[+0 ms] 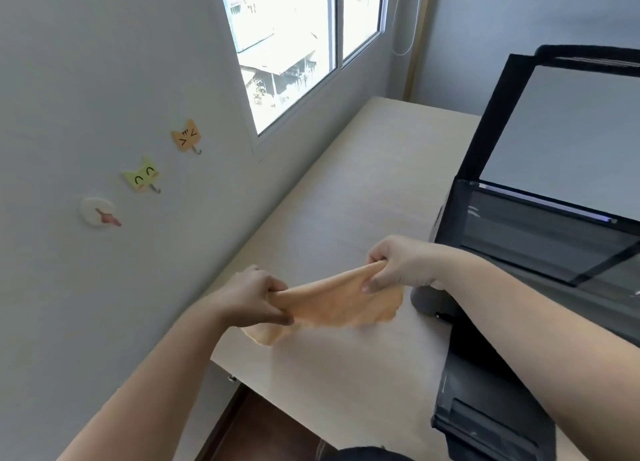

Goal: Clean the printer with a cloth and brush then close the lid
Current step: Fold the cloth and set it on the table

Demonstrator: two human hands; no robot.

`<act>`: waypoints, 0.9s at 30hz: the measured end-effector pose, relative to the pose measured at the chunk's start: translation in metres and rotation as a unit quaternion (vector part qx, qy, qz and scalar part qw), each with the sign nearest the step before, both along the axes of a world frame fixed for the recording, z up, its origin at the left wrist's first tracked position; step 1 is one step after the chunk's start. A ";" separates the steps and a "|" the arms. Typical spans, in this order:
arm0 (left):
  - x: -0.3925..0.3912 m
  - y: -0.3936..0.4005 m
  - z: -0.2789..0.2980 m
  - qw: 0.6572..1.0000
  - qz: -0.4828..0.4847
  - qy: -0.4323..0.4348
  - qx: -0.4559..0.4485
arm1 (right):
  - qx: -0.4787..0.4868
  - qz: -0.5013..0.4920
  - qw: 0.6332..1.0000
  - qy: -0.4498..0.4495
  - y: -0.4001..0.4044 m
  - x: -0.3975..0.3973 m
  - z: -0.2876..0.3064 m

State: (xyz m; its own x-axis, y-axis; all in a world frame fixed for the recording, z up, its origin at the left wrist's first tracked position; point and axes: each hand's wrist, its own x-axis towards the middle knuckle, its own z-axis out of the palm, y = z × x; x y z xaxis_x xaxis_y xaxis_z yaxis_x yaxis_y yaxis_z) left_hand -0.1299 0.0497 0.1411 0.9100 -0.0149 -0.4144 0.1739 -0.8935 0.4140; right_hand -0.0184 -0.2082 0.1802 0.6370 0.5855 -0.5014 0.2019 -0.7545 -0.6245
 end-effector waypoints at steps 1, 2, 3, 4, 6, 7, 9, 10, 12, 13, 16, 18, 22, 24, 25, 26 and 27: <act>0.004 0.007 0.002 1.000 0.007 -0.003 -0.014 | 0.022 -0.006 1.000 0.011 0.001 0.005 0.000; 0.008 0.016 0.004 1.000 0.013 -0.010 -0.026 | 0.042 -0.013 0.999 0.022 0.004 0.010 0.001; 0.012 0.022 0.006 0.999 0.022 -0.017 -0.037 | 0.059 -0.022 0.998 0.031 0.006 0.014 0.002; 0.016 0.029 0.009 0.998 0.031 -0.023 -0.053 | 0.082 -0.034 0.995 0.045 0.009 0.020 0.002; 0.025 0.042 0.011 0.994 0.050 -0.034 -0.086 | 0.128 -0.062 0.986 0.082 0.014 0.032 0.001; 0.030 0.047 0.013 0.993 0.058 -0.041 -0.099 | 0.146 -0.075 0.982 0.098 0.017 0.038 0.001; 0.041 0.058 0.018 0.988 0.074 -0.051 -0.122 | 0.160 -0.103 0.976 0.107 0.024 0.053 -0.004; 0.046 0.063 0.021 0.987 0.083 -0.058 -0.126 | 0.155 -0.117 0.976 0.094 0.029 0.061 -0.006; 0.057 0.072 0.026 0.984 0.101 -0.081 -0.126 | 0.140 -0.145 0.979 0.038 0.037 0.072 -0.008; 0.061 0.076 0.030 0.980 0.110 -0.098 -0.131 | 0.143 -0.164 0.976 0.011 0.041 0.077 -0.008; 0.067 0.089 0.037 0.963 0.143 -0.168 -0.157 | 0.173 -0.198 0.963 -0.062 0.049 0.082 -0.007; 0.061 0.100 0.035 0.950 0.159 -0.185 -0.193 | 0.133 -0.169 0.971 -0.103 0.050 0.080 -0.013; 0.033 0.099 0.008 0.960 0.119 -0.151 -0.206 | -0.042 -0.076 0.988 -0.124 0.048 0.060 -0.051; 0.016 0.090 -0.015 0.973 0.093 -0.106 -0.184 | -0.097 -0.046 0.989 -0.100 0.047 0.051 -0.077; 0.008 0.086 -0.028 0.977 0.084 -0.078 -0.178 | -0.119 -0.031 0.989 -0.086 0.046 0.047 -0.089; 0.000 0.083 -0.043 0.980 0.076 -0.051 -0.174 | -0.135 -0.017 0.988 -0.067 0.044 0.043 -0.101; -0.007 0.081 -0.056 0.983 0.069 -0.030 -0.171 | -0.149 -0.004 0.987 -0.050 0.042 0.040 -0.111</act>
State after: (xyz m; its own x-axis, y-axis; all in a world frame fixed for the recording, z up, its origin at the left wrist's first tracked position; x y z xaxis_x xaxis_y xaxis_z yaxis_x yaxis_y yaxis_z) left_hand -0.1367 0.1308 0.0849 0.9355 -0.0192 -0.3528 0.2495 -0.6709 0.6983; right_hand 0.0212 -0.1663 0.0695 0.6963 0.4152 -0.5854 0.2440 -0.9041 -0.3509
